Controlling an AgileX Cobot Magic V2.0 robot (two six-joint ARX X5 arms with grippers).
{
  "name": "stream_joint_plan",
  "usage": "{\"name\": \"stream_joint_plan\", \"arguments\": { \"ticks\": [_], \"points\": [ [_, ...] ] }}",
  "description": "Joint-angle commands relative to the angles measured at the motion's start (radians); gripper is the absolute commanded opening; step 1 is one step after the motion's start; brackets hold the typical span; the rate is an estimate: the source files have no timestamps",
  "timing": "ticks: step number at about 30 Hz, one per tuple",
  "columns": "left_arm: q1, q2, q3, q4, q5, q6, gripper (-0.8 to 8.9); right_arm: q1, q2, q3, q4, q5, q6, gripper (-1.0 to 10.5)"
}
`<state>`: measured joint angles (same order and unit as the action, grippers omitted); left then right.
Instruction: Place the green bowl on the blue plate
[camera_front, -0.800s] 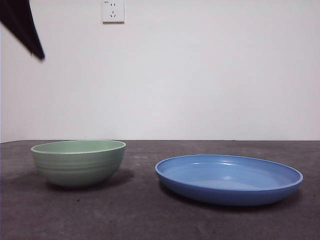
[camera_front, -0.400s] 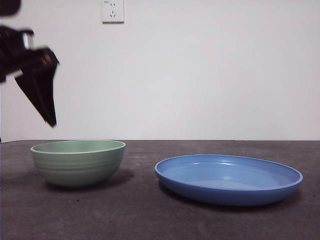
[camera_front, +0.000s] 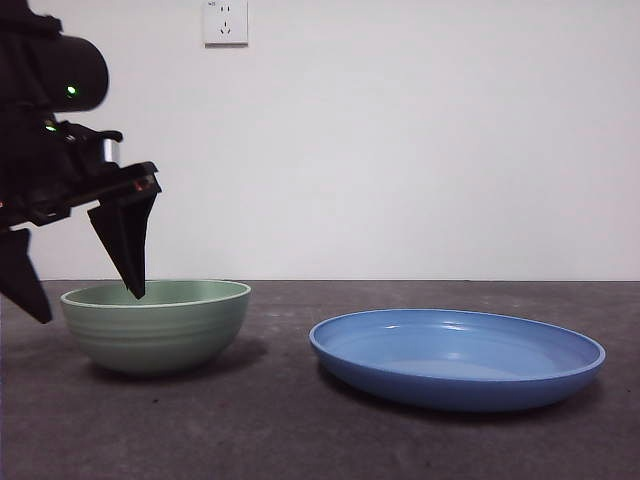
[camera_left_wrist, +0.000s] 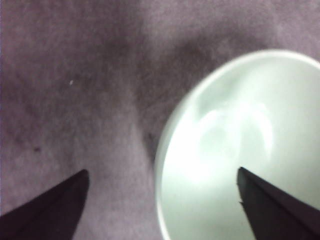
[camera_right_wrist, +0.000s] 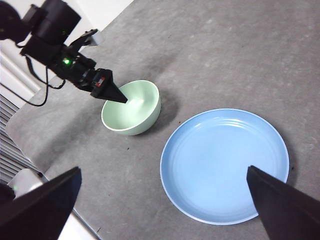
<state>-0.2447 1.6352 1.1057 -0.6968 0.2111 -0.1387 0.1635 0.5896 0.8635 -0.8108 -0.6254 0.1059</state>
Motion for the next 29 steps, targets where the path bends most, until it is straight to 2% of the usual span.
{"name": "stream_joint_plan", "arguments": {
  "ticks": [1,5,12,17,23,29],
  "points": [
    [-0.002,0.052,0.057,-0.016,-0.002,0.024,4.01,0.004,0.003,0.021,0.005,-0.003,-0.001,6.3],
    [-0.002,0.105,0.113,-0.054,-0.002,0.024,3.83,0.004,0.003,0.021,0.005,-0.003,-0.002,6.3],
    [-0.002,0.146,0.129,-0.080,-0.002,0.028,2.49,0.004,0.003,0.021,0.005,-0.003,-0.002,6.3],
    [-0.002,0.150,0.129,-0.096,-0.002,0.048,1.06,0.004,0.003,0.021,0.006,-0.003,-0.002,6.3],
    [-0.002,0.150,0.129,-0.095,-0.002,0.053,0.15,0.004,0.003,0.021,0.006,-0.003,-0.002,6.3],
    [-0.002,0.150,0.150,-0.124,-0.002,0.053,0.15,0.004,0.003,0.021,0.005,-0.003,-0.002,6.3]
  ]
}}
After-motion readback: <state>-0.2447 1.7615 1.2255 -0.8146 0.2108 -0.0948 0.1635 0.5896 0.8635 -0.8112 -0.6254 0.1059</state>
